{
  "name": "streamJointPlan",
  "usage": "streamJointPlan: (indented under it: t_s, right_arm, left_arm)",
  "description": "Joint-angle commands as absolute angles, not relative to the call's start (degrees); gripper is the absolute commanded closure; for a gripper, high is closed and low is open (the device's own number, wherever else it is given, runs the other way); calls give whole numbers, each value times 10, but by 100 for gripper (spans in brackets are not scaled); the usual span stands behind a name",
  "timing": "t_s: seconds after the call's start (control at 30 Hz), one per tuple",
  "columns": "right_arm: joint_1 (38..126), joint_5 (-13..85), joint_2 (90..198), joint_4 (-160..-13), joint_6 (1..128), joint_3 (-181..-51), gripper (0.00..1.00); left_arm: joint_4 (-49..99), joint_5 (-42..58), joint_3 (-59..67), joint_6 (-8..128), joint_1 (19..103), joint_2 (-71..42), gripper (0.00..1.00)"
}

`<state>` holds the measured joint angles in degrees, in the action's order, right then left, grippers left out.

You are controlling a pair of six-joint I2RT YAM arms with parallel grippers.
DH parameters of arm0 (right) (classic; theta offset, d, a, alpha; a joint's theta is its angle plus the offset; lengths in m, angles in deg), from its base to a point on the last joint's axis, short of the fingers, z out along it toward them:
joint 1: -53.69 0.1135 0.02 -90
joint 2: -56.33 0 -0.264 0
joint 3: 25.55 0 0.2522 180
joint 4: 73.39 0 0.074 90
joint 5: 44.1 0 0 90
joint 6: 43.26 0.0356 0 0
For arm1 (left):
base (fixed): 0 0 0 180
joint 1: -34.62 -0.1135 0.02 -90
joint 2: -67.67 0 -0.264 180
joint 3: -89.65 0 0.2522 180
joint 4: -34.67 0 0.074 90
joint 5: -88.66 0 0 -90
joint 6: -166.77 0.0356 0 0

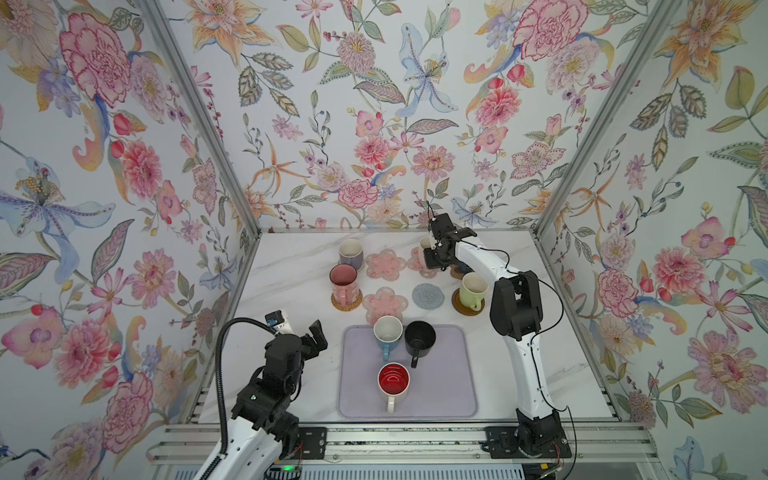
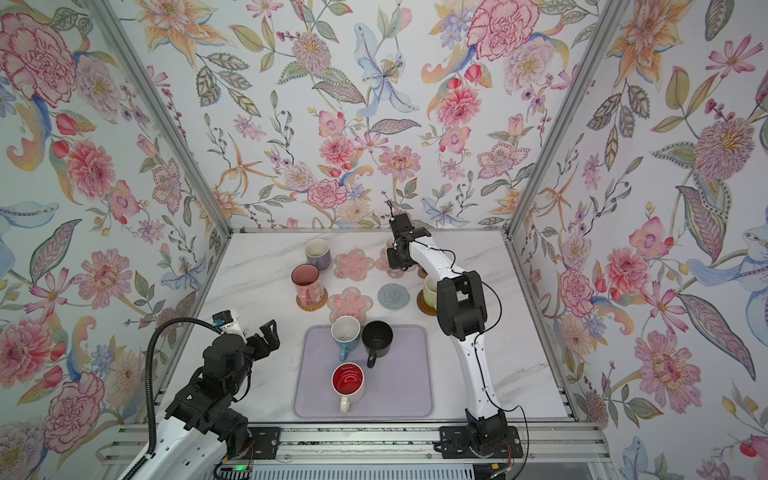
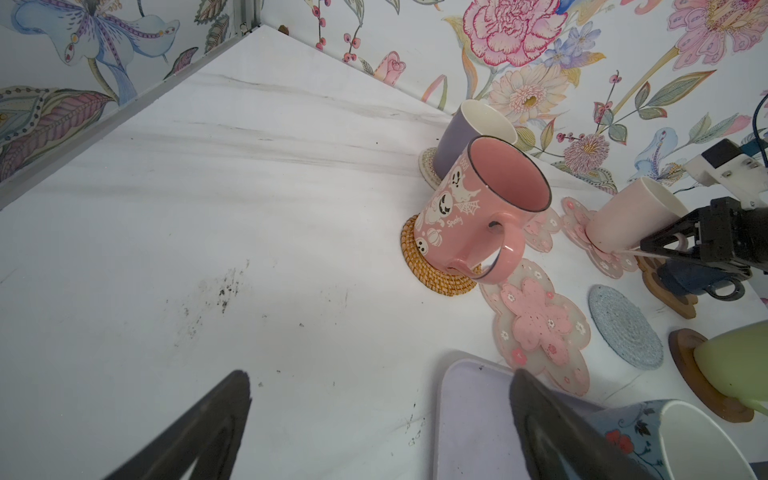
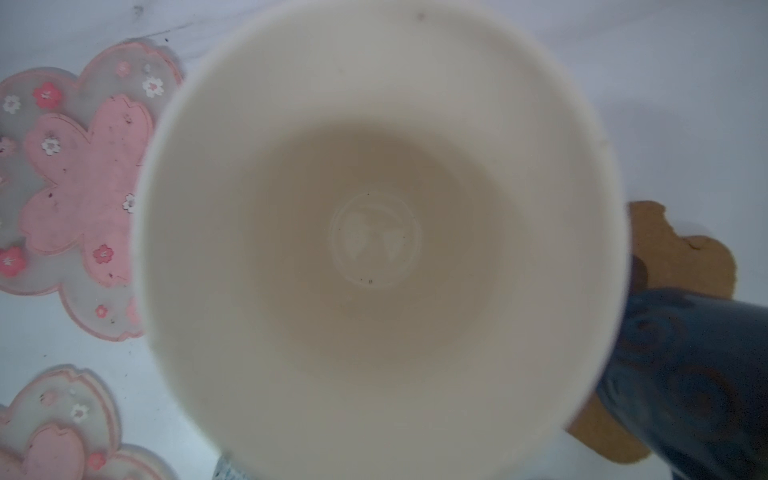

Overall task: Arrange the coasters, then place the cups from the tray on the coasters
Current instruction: 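Lower the cream mug onto the far pink flower coaster with the right gripper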

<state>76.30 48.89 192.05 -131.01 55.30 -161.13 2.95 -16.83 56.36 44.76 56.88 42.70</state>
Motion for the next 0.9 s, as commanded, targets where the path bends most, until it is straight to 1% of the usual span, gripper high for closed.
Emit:
streamJointPlan:
  t_s: [0.0, 0.17, 0.27, 0.53, 0.67, 0.77, 0.87]
  right_arm:
    - [760, 485, 1929, -1293, 552, -1636, 100]
    - [760, 483, 1933, -1296, 554, -1639, 100]
    - [761, 481, 1933, -1296, 556, -1639, 93]
    - [765, 482, 1916, -1295, 558, -1636, 66]
    - [766, 477, 1895, -1295, 564, -1635, 54]
    - [766, 477, 1866, -1287, 570, -1630, 42]
    - [764, 472, 1828, -1276, 577, -1622, 22]
  left_arm:
    - [30, -181, 549, 448, 563, 425, 1]
    - [30, -182, 548, 450, 563, 425, 1]
    - [28, -182, 547, 451, 563, 426, 1]
    - [20, -184, 547, 452, 563, 434, 1]
    - [13, -186, 547, 452, 563, 442, 1]
    - [7, -188, 547, 452, 563, 449, 1]
    - [6, -186, 552, 449, 562, 456, 1]
